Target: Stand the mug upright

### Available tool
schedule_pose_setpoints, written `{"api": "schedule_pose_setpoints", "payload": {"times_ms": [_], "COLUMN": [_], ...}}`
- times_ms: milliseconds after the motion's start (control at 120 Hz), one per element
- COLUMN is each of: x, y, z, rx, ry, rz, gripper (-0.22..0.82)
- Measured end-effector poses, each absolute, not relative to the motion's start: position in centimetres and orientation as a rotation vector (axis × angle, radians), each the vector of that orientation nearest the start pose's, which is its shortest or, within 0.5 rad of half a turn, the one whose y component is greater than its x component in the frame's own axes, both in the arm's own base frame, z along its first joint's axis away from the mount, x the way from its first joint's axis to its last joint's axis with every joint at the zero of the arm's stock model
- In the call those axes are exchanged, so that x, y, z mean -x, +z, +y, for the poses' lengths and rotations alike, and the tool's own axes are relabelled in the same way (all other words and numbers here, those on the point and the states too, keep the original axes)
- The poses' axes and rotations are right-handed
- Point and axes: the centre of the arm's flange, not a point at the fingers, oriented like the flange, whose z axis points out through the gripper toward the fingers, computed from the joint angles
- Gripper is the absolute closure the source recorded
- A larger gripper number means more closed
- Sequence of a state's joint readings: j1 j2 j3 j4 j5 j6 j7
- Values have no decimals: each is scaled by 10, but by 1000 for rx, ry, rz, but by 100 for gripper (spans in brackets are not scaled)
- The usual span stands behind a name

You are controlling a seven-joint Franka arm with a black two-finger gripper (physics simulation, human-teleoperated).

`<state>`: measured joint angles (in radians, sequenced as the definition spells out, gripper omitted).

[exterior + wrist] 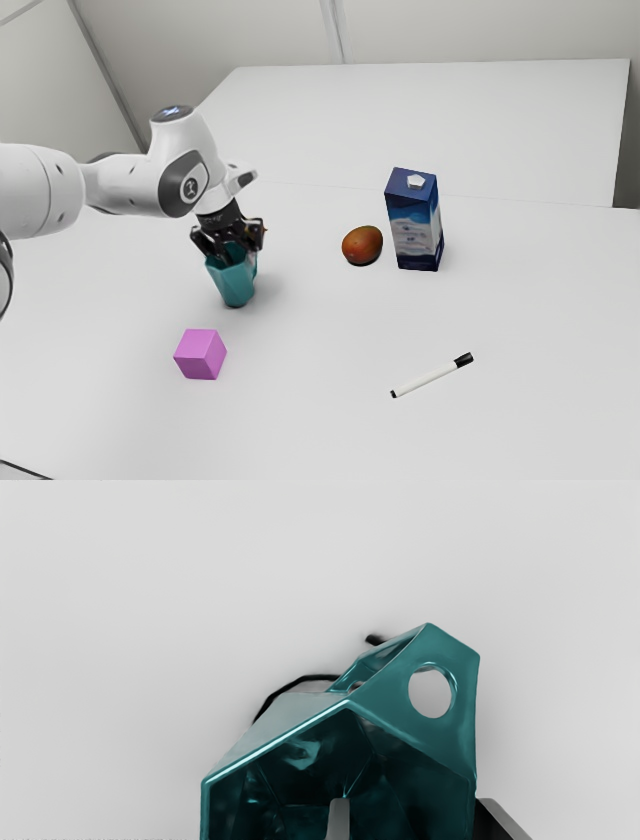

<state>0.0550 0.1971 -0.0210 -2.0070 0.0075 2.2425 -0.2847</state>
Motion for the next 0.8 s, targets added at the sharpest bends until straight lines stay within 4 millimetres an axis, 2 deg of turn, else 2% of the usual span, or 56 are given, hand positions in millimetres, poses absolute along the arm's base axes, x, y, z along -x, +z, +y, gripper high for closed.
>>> {"api": "schedule_pose_setpoints", "payload": {"times_ms": [158,283,425,800], "x": [-592,-590,-590,-579], "y": [373,398,433,520], "z": [14,6,-3,0], "rx": [3104,3106,3110,3073], "ry": [-89,-150,-222,-283], "rz": [-494,-485,-455,-296], "gripper": [17,10,5,1]}}
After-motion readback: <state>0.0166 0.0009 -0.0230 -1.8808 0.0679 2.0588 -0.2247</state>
